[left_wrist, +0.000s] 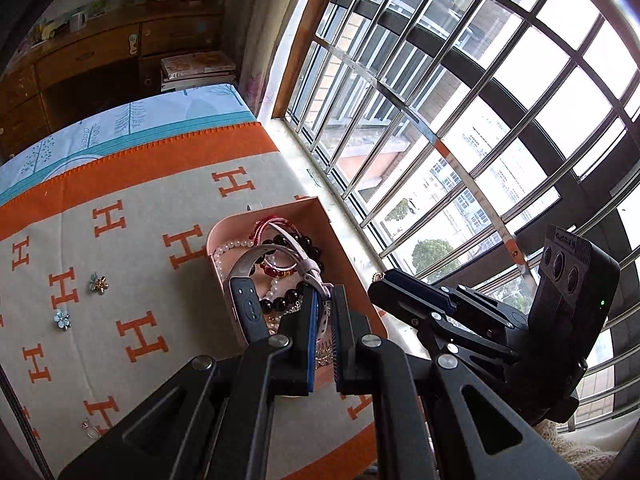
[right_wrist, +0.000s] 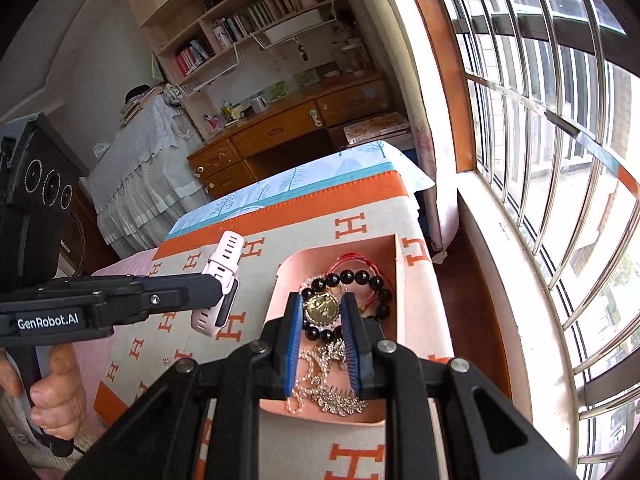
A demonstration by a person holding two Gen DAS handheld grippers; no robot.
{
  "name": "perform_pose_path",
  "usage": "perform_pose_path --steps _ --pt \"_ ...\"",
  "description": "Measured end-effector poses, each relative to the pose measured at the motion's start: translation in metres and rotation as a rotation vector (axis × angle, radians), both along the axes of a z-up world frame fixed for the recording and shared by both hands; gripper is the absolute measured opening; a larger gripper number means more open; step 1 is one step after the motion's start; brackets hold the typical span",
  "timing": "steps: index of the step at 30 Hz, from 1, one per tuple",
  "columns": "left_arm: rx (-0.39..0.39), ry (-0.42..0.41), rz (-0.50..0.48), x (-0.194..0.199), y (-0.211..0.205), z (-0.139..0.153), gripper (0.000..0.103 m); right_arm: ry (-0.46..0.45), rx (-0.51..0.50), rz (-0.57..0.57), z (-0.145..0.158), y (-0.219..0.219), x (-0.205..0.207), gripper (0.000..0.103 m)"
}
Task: Organize jewelry
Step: 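Carry the smartwatch with the left tool into the pink tray while the right tool drops the gold charm there, then withdraw both open tools from the pink tray back over the blanket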
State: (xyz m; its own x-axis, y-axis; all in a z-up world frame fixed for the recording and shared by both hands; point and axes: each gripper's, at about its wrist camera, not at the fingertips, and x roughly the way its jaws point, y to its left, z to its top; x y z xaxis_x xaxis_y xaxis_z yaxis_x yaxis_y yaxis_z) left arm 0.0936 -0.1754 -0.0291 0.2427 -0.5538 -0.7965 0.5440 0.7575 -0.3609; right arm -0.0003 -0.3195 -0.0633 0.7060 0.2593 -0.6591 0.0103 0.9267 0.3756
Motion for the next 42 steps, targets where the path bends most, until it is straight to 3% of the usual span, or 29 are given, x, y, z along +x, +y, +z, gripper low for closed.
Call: perform_pose_path --steps 10,19,24,31,36,42 --pt "0.089 0.152 -0.003 0.035 -0.03 -0.064 0.004 0.08 -0.08 0.037 -0.044 0.007 0.019 0.02" --pt "0.122 0.178 0.011 0.047 -0.037 -0.084 0.007 0.047 -0.18 0.053 -0.049 0.011 0.034 0.02" --pt "0.091 0.169 0.009 0.043 -0.034 -0.077 0.021 0.04 -0.169 0.037 -0.05 0.008 0.041 0.022" --pt "0.039 0.141 0.045 0.032 -0.012 -0.055 0.028 0.0 -0.144 0.013 -0.038 0.006 0.041 0.025" --pt "0.037 0.07 0.106 0.021 0.012 -0.038 0.04 -0.021 -0.123 0.019 -0.028 0.012 0.037 0.025" --pt "0.058 -0.009 0.181 0.008 0.049 -0.022 0.044 -0.027 -0.102 0.057 -0.018 0.031 0.032 0.025"
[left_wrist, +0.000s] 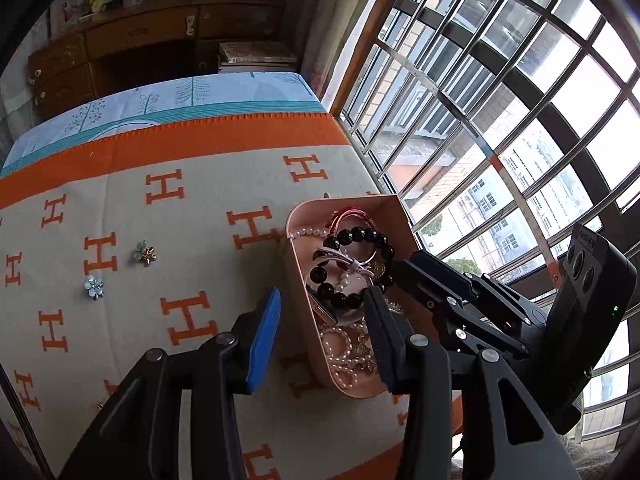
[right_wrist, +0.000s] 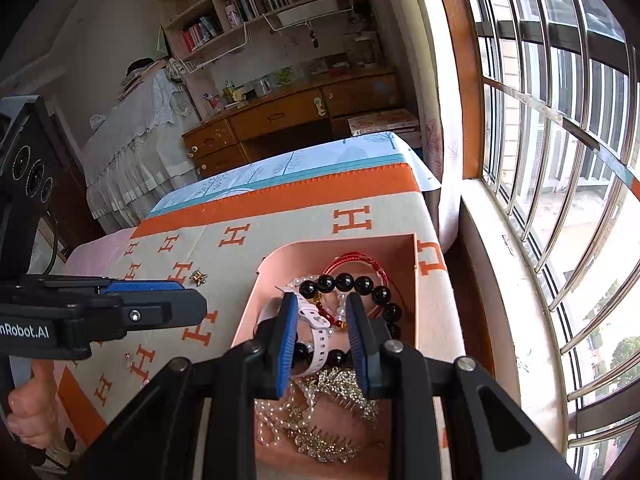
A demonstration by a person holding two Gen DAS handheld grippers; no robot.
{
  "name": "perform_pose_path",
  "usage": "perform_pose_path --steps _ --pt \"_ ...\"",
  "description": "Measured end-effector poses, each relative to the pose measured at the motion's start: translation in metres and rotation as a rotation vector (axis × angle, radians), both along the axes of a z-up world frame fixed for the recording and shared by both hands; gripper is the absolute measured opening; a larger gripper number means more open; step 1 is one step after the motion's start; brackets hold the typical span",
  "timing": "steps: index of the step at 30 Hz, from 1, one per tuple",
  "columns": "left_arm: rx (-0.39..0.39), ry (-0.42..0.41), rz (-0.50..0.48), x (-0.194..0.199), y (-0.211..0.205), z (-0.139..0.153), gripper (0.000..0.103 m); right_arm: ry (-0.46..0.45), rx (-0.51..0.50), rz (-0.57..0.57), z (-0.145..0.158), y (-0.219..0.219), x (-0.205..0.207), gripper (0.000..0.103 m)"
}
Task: Organize jewelry
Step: 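Withdraw both open tools from the pink tray back over the blanket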
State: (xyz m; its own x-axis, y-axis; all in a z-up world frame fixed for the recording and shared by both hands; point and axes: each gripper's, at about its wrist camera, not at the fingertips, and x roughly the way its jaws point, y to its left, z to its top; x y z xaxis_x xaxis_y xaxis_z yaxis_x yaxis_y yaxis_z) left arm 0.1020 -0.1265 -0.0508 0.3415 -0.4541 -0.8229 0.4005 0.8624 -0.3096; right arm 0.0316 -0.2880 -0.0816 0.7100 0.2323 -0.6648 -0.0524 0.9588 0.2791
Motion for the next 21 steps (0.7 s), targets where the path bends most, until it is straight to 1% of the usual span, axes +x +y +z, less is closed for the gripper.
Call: perform_pose_path --steps 4,8,10,16,21 --pt "0.033 -0.069 0.065 -0.009 0.033 0.012 0.055 -0.014 0.0 0.033 0.008 0.018 -0.005 0.025" --pt "0.072 -0.145 0.163 -0.015 0.076 0.026 0.058 -0.025 -0.019 0.078 0.015 0.038 -0.01 0.025" --pt "0.079 -0.169 0.213 -0.018 0.097 0.032 0.064 -0.025 -0.028 0.1 0.018 0.049 -0.01 0.025" --pt "0.12 -0.229 0.346 -0.021 0.155 0.044 0.064 -0.023 -0.045 0.166 0.026 0.08 -0.005 0.025" --pt "0.122 -0.244 0.411 -0.018 0.19 0.046 0.065 -0.021 -0.05 0.21 0.032 0.106 0.006 0.025"
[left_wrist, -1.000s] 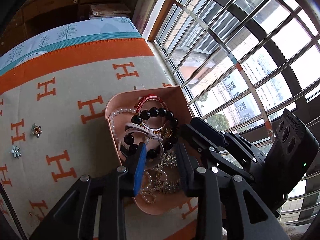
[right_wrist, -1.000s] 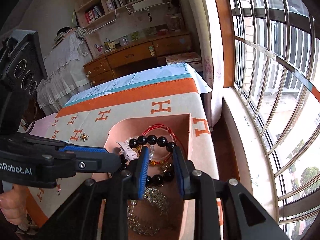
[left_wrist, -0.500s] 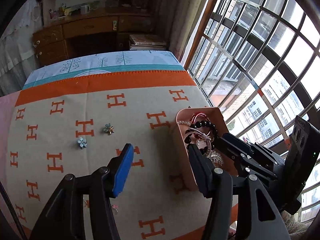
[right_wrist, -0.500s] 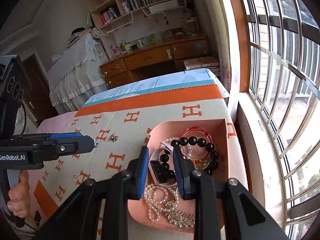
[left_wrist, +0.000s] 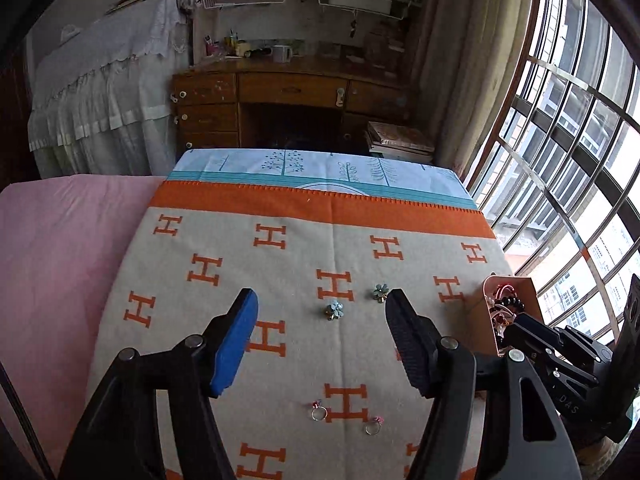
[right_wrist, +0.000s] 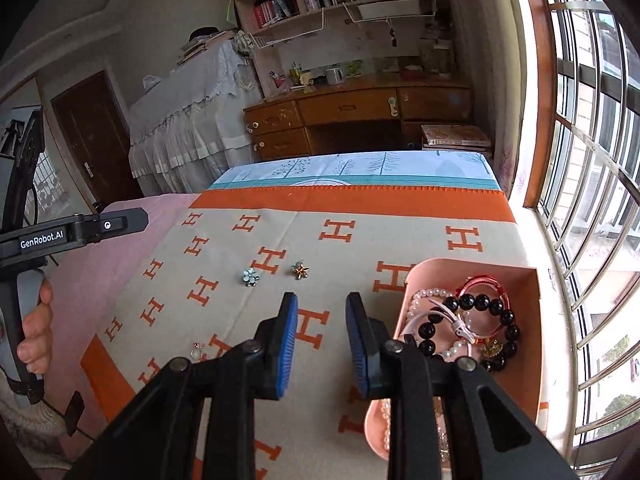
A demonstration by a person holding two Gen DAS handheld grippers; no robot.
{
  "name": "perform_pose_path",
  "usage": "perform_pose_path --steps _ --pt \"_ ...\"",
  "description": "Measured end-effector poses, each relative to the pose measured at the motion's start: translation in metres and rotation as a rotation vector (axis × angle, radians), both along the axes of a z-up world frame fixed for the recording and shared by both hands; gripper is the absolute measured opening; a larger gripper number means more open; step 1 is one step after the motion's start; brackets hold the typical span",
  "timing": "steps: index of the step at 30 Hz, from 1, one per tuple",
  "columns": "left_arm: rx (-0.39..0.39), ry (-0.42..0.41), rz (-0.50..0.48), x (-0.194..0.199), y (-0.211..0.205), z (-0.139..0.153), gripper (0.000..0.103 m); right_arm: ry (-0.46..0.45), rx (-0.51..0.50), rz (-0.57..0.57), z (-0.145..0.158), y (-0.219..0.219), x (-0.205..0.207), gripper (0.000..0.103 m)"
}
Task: Organize jewelry
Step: 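Withdraw both open tools from the pink tray back over the blanket, then close the left tool on the blue flower brooch while the right tool grasps the gold-centred flower brooch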
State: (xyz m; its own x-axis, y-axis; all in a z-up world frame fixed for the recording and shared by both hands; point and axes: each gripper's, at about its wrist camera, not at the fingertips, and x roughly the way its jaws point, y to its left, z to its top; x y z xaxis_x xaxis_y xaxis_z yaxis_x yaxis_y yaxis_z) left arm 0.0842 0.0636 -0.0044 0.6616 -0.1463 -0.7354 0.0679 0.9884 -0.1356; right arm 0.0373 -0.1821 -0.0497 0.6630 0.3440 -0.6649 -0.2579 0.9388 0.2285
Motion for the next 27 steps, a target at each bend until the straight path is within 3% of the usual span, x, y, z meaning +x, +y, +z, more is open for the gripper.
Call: perform_pose_path --steps 5,10,15,20,25,27 --pt "0.008 0.011 -0.032 0.012 0.009 -0.018 0.065 0.02 0.009 0.026 0.001 0.025 0.024 0.025" --pt "0.071 -0.011 -0.176 0.028 -0.006 -0.06 0.065 0.076 0.046 0.022 -0.013 0.04 0.052 0.025" --pt "0.134 0.023 -0.313 0.048 -0.021 -0.106 0.065 0.142 0.058 -0.006 -0.039 0.051 0.069 0.025" --pt "0.168 0.038 -0.43 0.065 -0.029 -0.129 0.059 0.205 0.054 -0.026 -0.063 0.057 0.076 0.025" --pt "0.248 0.044 -0.521 0.075 -0.04 -0.144 0.038 0.236 0.049 -0.048 -0.076 0.058 0.079 0.025" --pt "0.263 0.052 -0.55 0.078 -0.042 -0.147 0.034 0.242 0.045 -0.049 -0.079 0.059 0.081 0.025"
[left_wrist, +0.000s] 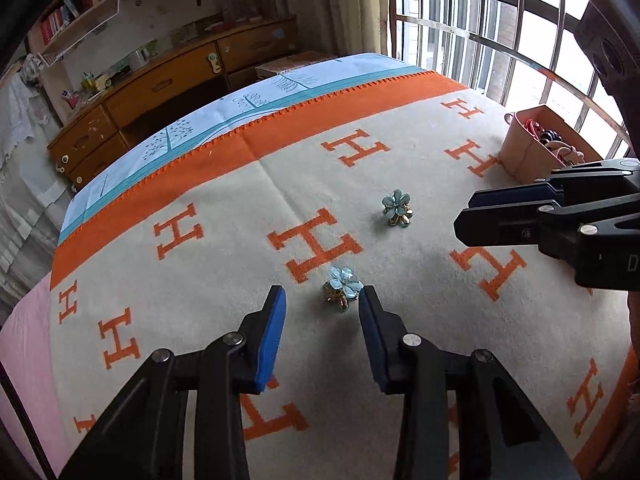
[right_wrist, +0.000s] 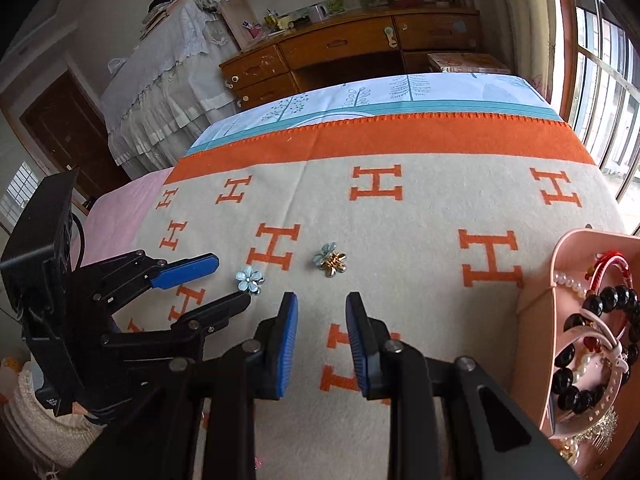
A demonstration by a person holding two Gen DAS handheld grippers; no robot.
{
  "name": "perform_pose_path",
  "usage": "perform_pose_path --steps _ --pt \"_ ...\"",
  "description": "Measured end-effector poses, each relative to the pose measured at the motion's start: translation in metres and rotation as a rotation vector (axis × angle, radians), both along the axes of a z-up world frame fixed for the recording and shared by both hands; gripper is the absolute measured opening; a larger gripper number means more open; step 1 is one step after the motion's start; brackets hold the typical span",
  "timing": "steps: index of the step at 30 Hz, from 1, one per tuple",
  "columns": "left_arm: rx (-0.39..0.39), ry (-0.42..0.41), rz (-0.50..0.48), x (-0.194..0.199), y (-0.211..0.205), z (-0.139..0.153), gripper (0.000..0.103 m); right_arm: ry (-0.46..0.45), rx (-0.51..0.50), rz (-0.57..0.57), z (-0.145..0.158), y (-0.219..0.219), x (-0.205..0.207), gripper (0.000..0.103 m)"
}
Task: Organize jewelry
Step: 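Close the left tool on the blue flower brooch while the right tool grasps the gold-centred flower brooch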
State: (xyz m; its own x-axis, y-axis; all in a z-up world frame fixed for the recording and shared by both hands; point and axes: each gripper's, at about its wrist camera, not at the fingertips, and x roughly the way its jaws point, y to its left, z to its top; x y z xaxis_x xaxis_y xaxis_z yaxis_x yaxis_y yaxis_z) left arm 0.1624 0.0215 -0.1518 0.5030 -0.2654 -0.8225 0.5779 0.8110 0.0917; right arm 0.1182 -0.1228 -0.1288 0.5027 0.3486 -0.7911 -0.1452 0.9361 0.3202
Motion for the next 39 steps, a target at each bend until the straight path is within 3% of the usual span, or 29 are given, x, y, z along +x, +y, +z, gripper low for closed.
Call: perform_pose_path --steps 8,12,14,21,29,34,39 --pt "-0.009 0.002 -0.066 0.01 -0.005 -0.004 0.033 0.015 -0.028 0.012 -0.009 0.009 0.008 0.025" --pt "-0.067 0.039 -0.071 0.016 -0.005 -0.005 0.018 0.001 -0.057 0.022 -0.01 0.014 0.012 0.025" --pt "-0.084 0.039 -0.06 0.017 -0.005 -0.005 0.018 -0.005 -0.072 0.029 -0.011 0.016 0.015 0.025" --pt "-0.128 0.066 0.039 0.011 0.005 -0.004 0.018 -0.029 -0.155 0.04 -0.013 0.023 0.029 0.025" --pt "-0.248 0.103 0.133 -0.007 0.034 0.011 0.018 -0.107 -0.345 0.126 -0.021 0.045 0.036 0.025" --pt "-0.313 0.139 0.198 -0.007 0.049 0.011 0.018 -0.126 -0.344 0.133 -0.023 0.046 0.041 0.025" --pt "-0.323 0.162 0.238 -0.009 0.054 0.006 0.018 -0.139 -0.335 0.133 -0.023 0.047 0.037 0.02"
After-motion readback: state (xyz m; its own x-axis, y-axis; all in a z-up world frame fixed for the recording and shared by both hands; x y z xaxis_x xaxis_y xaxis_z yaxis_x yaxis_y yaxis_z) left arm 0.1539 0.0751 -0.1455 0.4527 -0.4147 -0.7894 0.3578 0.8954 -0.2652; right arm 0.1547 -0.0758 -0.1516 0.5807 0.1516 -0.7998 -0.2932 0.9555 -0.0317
